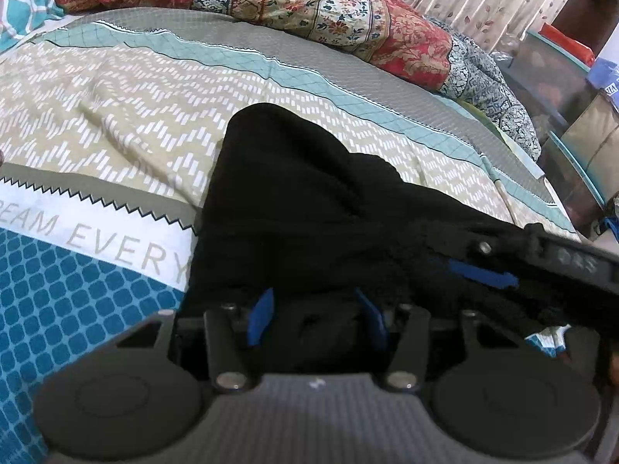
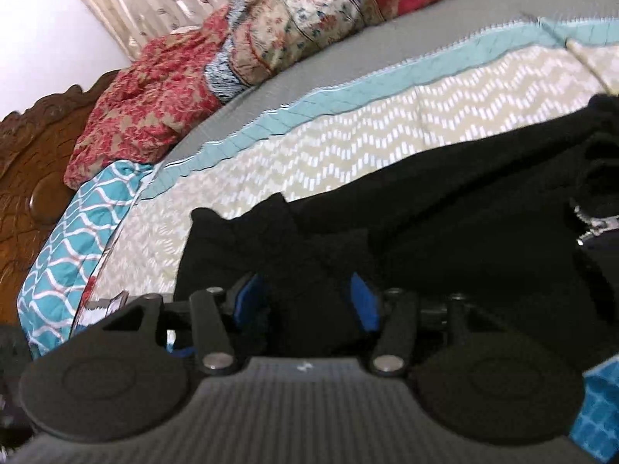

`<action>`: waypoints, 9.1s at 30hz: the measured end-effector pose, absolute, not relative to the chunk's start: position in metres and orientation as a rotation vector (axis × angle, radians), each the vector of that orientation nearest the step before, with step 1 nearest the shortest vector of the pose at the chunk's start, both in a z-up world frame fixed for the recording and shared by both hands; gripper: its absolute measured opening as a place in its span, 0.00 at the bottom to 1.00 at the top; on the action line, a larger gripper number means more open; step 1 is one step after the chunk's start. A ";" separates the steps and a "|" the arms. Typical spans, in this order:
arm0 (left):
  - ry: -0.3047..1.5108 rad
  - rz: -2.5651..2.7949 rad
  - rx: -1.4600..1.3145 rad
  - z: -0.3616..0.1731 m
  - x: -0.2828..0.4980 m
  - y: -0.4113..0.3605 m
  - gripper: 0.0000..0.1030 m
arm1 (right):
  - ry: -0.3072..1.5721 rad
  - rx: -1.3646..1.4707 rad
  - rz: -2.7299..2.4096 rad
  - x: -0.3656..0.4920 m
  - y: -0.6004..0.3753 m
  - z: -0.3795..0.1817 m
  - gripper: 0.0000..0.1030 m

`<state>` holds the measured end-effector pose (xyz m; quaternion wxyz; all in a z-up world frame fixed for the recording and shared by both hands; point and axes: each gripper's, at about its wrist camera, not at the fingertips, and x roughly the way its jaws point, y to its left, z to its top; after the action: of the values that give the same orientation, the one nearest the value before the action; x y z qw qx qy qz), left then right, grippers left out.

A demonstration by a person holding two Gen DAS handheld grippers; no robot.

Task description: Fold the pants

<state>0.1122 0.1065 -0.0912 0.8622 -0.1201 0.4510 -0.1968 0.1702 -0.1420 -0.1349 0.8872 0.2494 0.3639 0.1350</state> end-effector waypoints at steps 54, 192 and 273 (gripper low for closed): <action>0.963 -0.347 -0.062 -0.045 0.165 0.015 0.73 | 0.575 0.693 -0.210 0.108 -0.383 -0.165 0.64; 0.887 -0.478 -0.389 -0.048 0.161 0.135 0.99 | 0.272 -0.778 0.439 0.079 -0.032 -0.121 0.33; 0.950 -0.075 -0.013 -0.037 0.063 0.143 0.88 | 0.753 0.536 0.343 0.062 -0.176 -0.108 0.75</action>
<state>0.0631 0.1427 -0.0369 0.8886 -0.0061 0.4573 -0.0362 0.0617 -0.1756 -0.1077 0.8809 0.2572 0.3616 0.1644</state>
